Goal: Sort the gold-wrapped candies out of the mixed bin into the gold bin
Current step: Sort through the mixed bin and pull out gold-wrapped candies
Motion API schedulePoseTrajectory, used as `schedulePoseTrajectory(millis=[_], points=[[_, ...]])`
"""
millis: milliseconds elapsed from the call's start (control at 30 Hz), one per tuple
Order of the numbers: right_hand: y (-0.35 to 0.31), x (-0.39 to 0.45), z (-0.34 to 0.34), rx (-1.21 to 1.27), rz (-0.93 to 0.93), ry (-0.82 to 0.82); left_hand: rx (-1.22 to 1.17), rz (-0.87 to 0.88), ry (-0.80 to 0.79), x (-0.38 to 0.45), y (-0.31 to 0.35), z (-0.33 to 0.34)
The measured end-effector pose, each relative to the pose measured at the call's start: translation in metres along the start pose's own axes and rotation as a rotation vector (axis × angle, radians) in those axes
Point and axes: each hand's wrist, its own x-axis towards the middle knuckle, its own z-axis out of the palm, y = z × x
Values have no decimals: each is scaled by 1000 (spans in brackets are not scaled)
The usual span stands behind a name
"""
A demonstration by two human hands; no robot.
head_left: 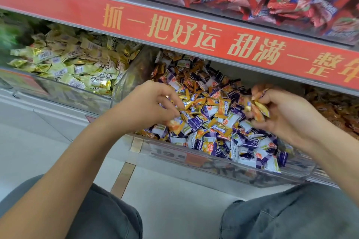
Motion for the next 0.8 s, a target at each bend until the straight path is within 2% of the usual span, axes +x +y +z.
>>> schedulePoseTrajectory(millis=[100, 133, 200, 267, 333, 400, 433, 500, 567, 600, 700, 733, 800], points=[[-1, 10, 0, -415, 62, 70, -284, -104, 33, -2, 3, 1], [0, 9, 3, -521, 24, 92, -340, -137, 32, -2, 4, 2], [4, -2, 14, -763, -169, 78, -410, -193, 27, -2, 5, 5], [7, -15, 27, -1128, -367, 86, -426, -217, 31, 0, 6, 7], [10, -13, 37, -1567, -398, 109, -412, -215, 35, 1, 7, 8], [15, -9, 44, -1903, -431, 66, -421, -212, 21, 1, 9, 9], [19, -9, 47, -1990, -474, 40, -431, -208, 16, 1, 9, 10], [24, -8, 49, -2014, -573, 6, -439, -194, 25, 1, 9, 10], [22, -4, 47, -1840, -537, -3, -448, -177, 52, 1, 9, 12], [20, -1, 44, -1589, -437, -2, -462, -173, 66, 1, 9, 13], [14, -6, 37, -448, -13, 17, -518, -125, 120, 0, 14, 20], [16, -11, 36, -192, 59, 24, -537, -93, 141, -1, 17, 24], [23, -21, 43, 133, 123, 36, -570, -5, 172, -3, 22, 33]])
